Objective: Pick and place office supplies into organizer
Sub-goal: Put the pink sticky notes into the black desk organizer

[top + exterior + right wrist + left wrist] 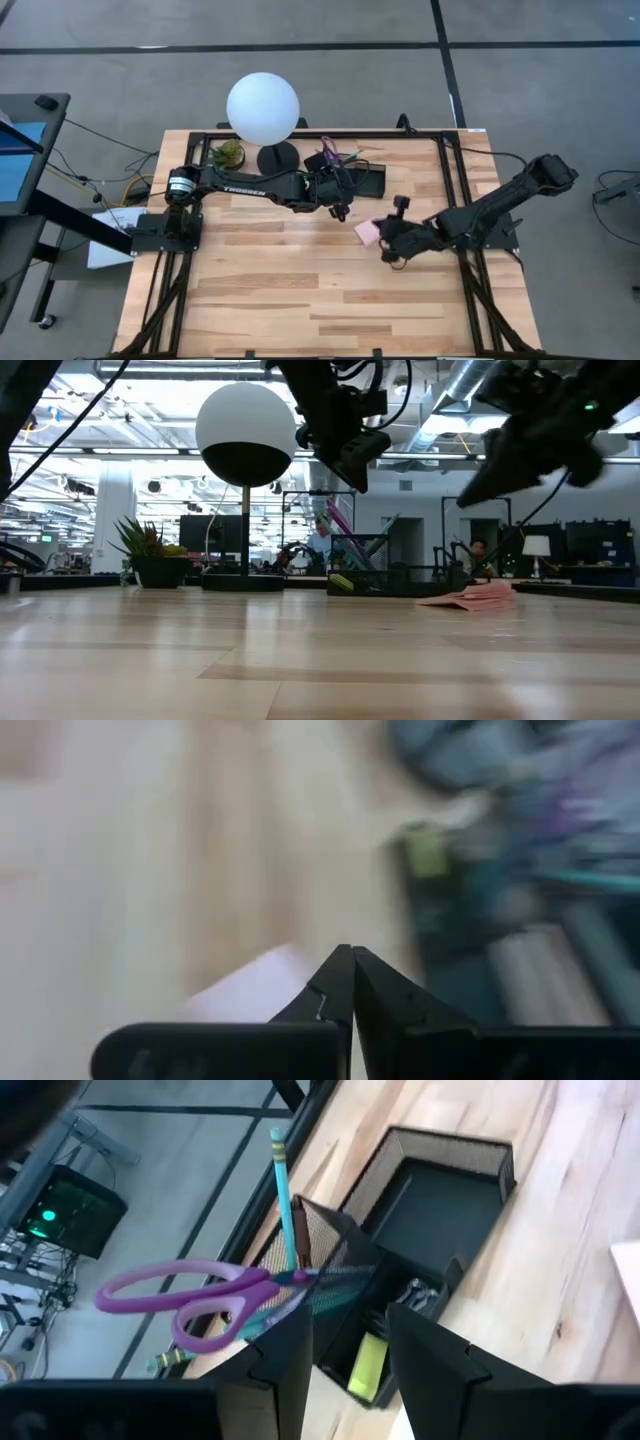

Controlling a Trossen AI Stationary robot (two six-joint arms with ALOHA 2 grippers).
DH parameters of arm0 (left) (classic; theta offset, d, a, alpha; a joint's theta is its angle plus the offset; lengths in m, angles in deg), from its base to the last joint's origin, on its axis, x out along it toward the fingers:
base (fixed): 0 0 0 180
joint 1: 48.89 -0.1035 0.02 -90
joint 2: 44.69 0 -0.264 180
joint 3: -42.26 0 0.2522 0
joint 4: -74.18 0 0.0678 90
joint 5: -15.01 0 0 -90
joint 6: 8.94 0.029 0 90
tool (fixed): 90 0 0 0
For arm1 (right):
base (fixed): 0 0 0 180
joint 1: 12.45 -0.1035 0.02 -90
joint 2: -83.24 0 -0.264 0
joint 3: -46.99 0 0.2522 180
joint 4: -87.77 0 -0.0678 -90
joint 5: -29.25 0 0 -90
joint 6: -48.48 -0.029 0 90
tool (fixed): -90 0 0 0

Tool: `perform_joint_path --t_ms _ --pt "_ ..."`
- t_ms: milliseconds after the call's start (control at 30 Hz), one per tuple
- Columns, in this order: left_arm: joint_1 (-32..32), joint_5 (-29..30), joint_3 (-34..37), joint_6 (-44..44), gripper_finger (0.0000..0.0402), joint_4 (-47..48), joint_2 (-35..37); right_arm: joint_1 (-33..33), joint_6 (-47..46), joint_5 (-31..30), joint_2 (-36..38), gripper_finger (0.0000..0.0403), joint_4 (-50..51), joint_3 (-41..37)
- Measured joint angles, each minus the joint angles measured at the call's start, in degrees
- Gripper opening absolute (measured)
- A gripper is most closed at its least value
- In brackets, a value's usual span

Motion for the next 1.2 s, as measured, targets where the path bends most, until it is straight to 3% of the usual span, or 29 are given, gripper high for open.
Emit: perform_joint_path --t_ms 67,167,267,400,600,867,1000,1200 --pt "0.31 -0.07 0.00 -0.17 0.0125 1.47 0.02 -0.20 0.64 7.54 -0.09 0.0001 0.74 0.00" --pt "0.81 -0.21 0.00 -0.56 0.0125 2.16 0.02 -1.42 6.06 13.66 -1.35 0.0009 1.12 0.00" --pt "1.14 -1.05 0.00 -0.70 0.0125 1.85 0.06 -2.43 10.94 14.72 -3.23 0.0031 1.15 0.00" --pt "1.52 -1.99 0.00 -1.17 0.0125 1.82 0.07 -0.84 8.44 15.20 -5.99 0.0076 2.29 0.02" --pt "1.57 -3.69 -0.02 -1.19 0.0125 1.84 0.07 3.89 7.16 22.32 -11.34 0.0155 2.13 0.02" --pt "1.53 -3.71 0.00 -1.17 0.0125 1.99 0.07 6.20 9.57 22.16 -17.22 0.0227 1.50 0.32" --pt "1.53 -3.69 0.00 -1.17 0.0125 1.99 0.07 7.73 9.54 22.90 -19.14 0.0207 0.94 0.55" --pt "1.51 -3.69 -0.01 -1.17 0.0125 1.99 0.07 10.31 9.56 30.43 -19.15 0.0096 -0.39 0.48"
